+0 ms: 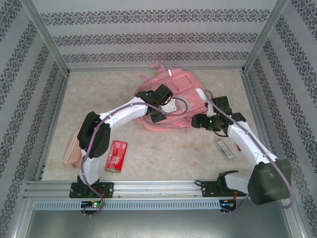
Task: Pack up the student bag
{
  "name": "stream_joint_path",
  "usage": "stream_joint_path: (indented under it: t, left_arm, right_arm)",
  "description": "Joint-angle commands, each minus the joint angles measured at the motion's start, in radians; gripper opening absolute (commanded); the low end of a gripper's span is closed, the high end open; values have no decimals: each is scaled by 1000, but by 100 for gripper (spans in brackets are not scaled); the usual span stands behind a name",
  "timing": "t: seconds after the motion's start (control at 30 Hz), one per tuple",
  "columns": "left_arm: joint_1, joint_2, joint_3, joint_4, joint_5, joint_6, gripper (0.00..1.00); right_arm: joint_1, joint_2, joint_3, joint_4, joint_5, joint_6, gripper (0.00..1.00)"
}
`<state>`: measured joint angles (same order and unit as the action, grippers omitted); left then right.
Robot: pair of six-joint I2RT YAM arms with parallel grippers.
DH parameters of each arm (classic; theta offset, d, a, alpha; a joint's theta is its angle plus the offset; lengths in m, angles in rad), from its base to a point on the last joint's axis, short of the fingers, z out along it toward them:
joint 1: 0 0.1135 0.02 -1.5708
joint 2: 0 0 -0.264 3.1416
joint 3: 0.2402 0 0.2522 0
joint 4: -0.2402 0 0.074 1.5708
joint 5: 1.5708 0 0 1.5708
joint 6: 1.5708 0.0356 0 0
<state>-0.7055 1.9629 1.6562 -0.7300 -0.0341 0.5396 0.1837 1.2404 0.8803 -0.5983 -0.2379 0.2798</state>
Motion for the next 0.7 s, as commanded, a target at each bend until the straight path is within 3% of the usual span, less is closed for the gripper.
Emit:
stream_joint_path:
  t: [0.0,0.07,0.2,0.3,0.37,0.4,0.5,0.53,0.67]
  left_arm:
    - [-2,-92,-23,88,33,37,0]
    - [9,-122,-33,107,53,26,0]
    - [48,-118,42,61,159,-61,0]
    - [49,-116,44,59,168,-30,0]
    - [49,-118,19,43,234,35,0]
    - [48,-124,-2,41,267,70,9]
    - [49,-167,-140,135,293,125,63]
    - [49,-183,-191,183,283,143,99]
    - [47,-200,-275,271,224,185,99]
  right_arm:
    - [24,69,70,-55,-93,-225,78]
    - [20,125,104,-50,-111,-287,77]
    - [-7,240,145,-8,-200,-327,66]
    - [-6,301,151,26,-226,-356,65]
    - [-4,325,160,26,-189,-378,65]
    - [-4,328,164,26,-171,-383,65]
    - [-12,324,164,44,-113,-374,65]
    - [-22,317,160,55,-115,-360,66]
    - [-69,288,122,91,-171,-308,66]
